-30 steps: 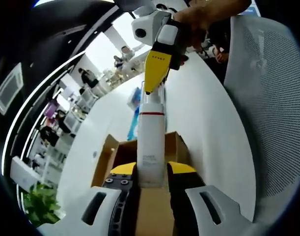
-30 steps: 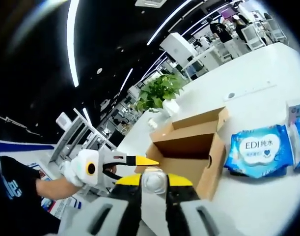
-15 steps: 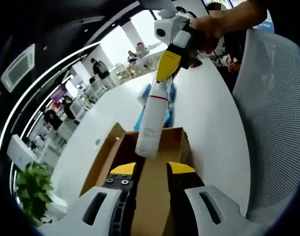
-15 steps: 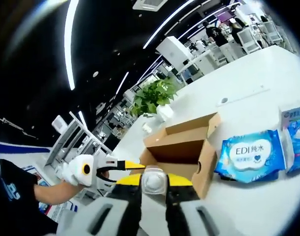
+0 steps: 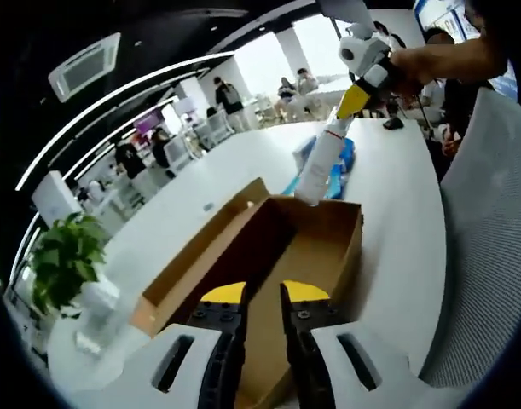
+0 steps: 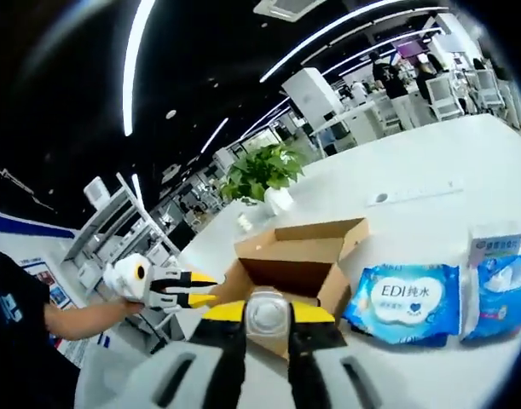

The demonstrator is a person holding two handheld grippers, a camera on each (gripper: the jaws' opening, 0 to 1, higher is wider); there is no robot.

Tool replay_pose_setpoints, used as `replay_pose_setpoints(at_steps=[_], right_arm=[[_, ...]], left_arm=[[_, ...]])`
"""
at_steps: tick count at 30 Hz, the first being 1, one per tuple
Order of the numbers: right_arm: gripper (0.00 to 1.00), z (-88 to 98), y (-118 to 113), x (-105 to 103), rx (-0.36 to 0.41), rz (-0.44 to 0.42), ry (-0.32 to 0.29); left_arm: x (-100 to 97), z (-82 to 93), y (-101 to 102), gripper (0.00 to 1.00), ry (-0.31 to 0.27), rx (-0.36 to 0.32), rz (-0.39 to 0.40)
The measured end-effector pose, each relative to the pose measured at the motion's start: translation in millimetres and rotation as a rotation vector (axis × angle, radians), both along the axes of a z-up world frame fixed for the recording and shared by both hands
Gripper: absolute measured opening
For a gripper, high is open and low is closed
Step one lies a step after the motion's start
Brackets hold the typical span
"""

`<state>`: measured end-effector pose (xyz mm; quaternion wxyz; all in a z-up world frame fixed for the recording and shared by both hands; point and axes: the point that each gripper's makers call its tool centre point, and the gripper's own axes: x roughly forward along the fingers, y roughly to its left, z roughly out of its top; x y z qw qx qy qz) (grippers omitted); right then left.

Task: Operate the shoe box by opening the lid, removing the specified soft item, and placing it in the target area until the item is outside and the box remains undamaged.

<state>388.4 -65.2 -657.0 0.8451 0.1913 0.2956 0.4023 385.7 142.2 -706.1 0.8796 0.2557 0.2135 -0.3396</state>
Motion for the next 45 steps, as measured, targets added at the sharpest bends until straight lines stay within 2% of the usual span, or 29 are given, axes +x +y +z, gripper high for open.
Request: replay_pose_setpoints(at_steps=[3, 7, 15, 18, 21, 25, 28, 33, 35, 37, 42, 45], right_arm=[[0.13, 3.8, -7, 5, -0.013, -0.004, -0.015], [0.13, 10.4, -12, 9, -0.040, 0.005, -0.037], [0.13, 24.2, -24, 26, -0.145, 0.045, -0.106], [0.13, 30.0, -29, 35, -0.188, 0.064, -0.139], [0.13, 35.2, -33, 43, -0.239, 0.086, -0.174], [0.13, 41.9, -38, 54, -0.298, 0.118, -0.214], [0.13, 48.3, -39, 60, -0.312, 0.128, -0.229], [0.13, 50.4, -46, 71, -0.373, 0.156, -0.257], [0.13, 50.9, -48, 75, -0.388, 0.168, -0.262], [0.13, 51.7, -49, 78, -0.381, 0.177, -0.259], [0.13, 45.3, -55, 86, -0.430, 0.206, -0.265], [0.13, 42.6, -56, 90, -0.454, 0.234, -0.273]], left_arm=[[4.3, 2.2, 19, 0.15, 0.010, -0.037, 0.076], [10.0, 1.5, 39, 0.14, 0.015, -0.036, 0.138], [8.8, -0.6, 63, 0.14, 0.035, -0.038, 0.258], [5.2, -8.4, 81, 0.11, 0.077, -0.030, 0.330], [1.7, -11.9, 90, 0.10, 0.103, -0.072, 0.391], [1.0, -14.9, 100, 0.10, 0.116, -0.085, 0.439], [-0.4, -20.5, 108, 0.11, 0.144, -0.096, 0.486], [-4.6, -30.9, 113, 0.11, 0.202, -0.132, 0.539], [-7.8, -35.1, 110, 0.09, 0.236, -0.175, 0.548], [-9.5, -37.9, 111, 0.08, 0.245, -0.174, 0.560], [-11.7, -46.9, 114, 0.10, 0.278, -0.203, 0.600], [-12.9, -52.2, 113, 0.07, 0.296, -0.210, 0.607]])
